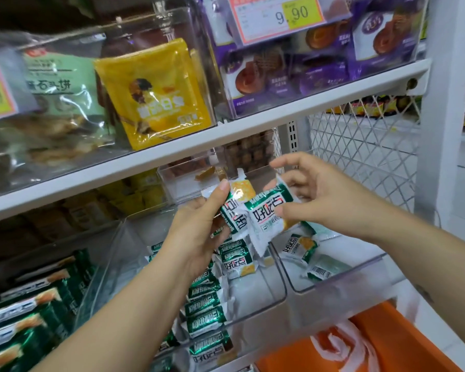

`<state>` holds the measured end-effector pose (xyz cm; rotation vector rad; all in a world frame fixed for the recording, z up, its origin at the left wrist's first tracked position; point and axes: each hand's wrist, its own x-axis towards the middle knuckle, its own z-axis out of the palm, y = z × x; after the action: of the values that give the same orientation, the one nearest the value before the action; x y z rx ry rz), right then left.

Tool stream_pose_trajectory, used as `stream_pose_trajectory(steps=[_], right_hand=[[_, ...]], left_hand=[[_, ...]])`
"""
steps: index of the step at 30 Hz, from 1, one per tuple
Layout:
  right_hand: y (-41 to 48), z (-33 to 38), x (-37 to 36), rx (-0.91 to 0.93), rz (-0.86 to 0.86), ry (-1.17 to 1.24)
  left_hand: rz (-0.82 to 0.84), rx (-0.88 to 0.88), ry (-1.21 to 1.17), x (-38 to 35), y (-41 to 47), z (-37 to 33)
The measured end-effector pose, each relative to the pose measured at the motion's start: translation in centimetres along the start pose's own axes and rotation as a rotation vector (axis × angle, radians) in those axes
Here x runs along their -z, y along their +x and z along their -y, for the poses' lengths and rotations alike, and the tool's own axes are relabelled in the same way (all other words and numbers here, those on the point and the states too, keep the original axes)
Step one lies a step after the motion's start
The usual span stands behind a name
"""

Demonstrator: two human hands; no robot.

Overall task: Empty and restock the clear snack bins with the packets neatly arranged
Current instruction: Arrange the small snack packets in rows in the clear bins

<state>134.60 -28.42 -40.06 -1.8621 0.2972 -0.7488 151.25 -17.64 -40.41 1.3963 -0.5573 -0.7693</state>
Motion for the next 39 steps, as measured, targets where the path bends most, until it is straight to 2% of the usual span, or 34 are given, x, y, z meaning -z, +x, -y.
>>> stream_pose_trajectory(steps=[4,9,12,15,17,20,23,26,29,35,39], right_hand=[[-0.3,0.1,-1.1,-0.013,0.068,0.008],[-0.8,0.1,-2.0,0.070,-0.015,-0.217],[-1.0,-0.2,-2.3,0.123,-0.036,-0.227],[-0.9,-0.4,-2.6,0.146,-0.078,-0.132],[-0.8,-0.6,-3.0,0.166,-0.122,-0.087],[-0.6,-1.0,-3.5,0.165,-0.142,-0.136],[-0.6,-1.7,-2.9,0.075,-0.132,-0.102],[-1.1,-3.0,-2.5,-0.016,0.034,-0.290],[-1.4,-4.1,-3.0,-0.009,0.096,-0.315],[-1.3,-4.5,-2.6,-0.023,0.114,-0.263],[-1.3,-4.9,-2.5,-0.037,0.119,-0.246]], left_hand=[[0.053,0.017,0.011,0.0,-0.5,-0.5],[0.100,-0.103,0.229,0.6,-1.1,-0.7],[0.215,-0.143,0.368,1.1,-1.7,-0.8],[0.384,-0.192,0.528,1.4,-2.1,-0.9],[0.425,-0.236,0.569,1.4,-2.3,-0.7],[0.386,-0.270,0.576,1.9,-2.2,-0.4],[0.298,-0.264,0.567,3.8,-1.3,-0.5],[0.189,-0.203,0.528,5.6,-0.4,0.4],[0.225,-0.125,0.552,5.7,0.3,2.8],[0.250,-0.149,0.749,5.0,1.1,5.8],[0.353,-0.202,1.072,5.2,1.5,6.0]])
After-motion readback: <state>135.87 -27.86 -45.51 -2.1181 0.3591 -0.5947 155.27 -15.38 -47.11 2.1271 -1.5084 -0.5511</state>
